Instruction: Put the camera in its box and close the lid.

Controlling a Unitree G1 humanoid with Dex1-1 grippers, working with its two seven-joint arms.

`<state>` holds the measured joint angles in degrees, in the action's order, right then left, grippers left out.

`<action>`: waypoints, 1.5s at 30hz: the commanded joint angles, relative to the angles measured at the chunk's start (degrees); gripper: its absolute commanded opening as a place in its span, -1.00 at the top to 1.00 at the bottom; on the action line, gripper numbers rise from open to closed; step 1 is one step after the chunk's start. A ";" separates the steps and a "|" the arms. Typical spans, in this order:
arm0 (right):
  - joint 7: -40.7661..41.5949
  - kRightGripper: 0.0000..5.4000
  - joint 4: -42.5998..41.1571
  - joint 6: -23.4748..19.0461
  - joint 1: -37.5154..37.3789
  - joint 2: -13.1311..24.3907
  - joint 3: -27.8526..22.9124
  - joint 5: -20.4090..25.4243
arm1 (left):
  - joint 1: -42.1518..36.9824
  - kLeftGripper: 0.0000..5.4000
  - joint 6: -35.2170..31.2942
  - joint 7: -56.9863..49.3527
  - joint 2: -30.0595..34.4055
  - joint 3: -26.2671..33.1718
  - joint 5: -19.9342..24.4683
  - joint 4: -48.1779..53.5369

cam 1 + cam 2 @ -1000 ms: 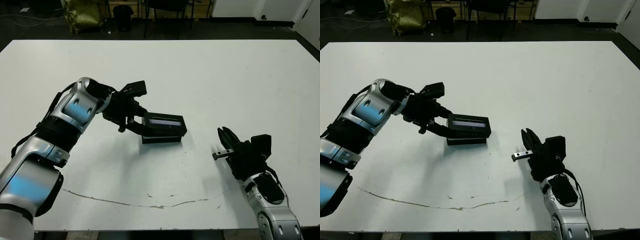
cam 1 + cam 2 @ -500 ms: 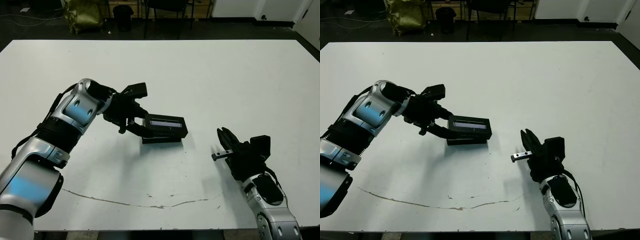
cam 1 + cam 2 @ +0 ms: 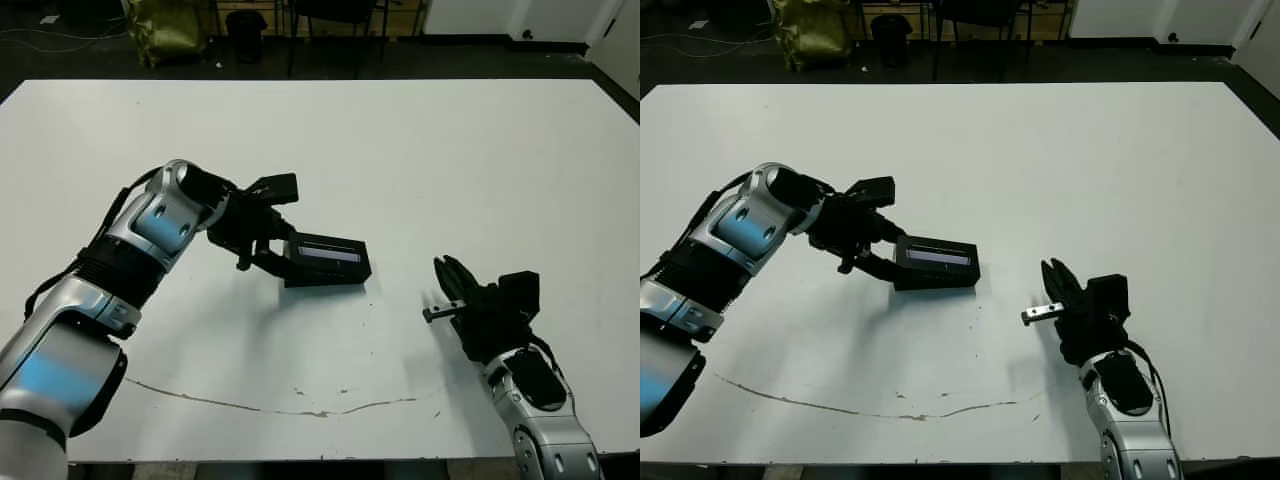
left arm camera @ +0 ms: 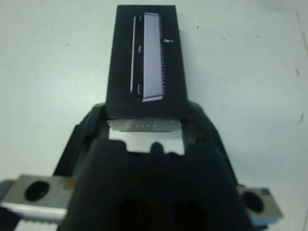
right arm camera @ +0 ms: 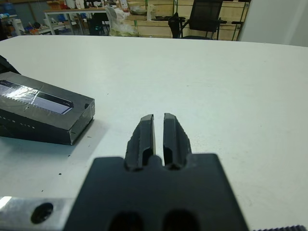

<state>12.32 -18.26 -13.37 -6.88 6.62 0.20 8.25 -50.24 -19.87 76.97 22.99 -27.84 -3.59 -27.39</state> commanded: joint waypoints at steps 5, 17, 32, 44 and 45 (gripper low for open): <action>-0.17 1.00 0.29 -1.05 -0.55 0.34 -0.21 0.24 | 1.31 0.12 0.60 0.11 0.80 -0.67 -1.41 -1.56; 0.09 1.00 0.18 -0.79 -0.83 0.40 -0.06 0.31 | 2.77 0.13 0.94 0.36 1.02 -0.36 -1.08 -3.20; 0.20 1.00 -0.26 -1.07 -1.15 0.40 -0.39 0.50 | 4.12 0.16 1.97 -0.22 0.35 -0.63 -1.43 -7.16; 0.29 1.00 -0.18 -1.60 -1.14 0.52 -0.60 1.30 | 4.13 0.16 3.89 -0.69 -0.24 -0.59 -1.80 -9.29; 0.12 1.00 -0.44 -1.95 -1.20 0.45 -0.58 1.24 | 4.14 0.16 3.58 -0.71 -0.38 -0.46 -1.66 -9.55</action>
<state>12.73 -19.12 -14.36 -7.30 6.64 -0.08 9.33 -48.52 -15.43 76.11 22.13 -27.82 -4.12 -35.34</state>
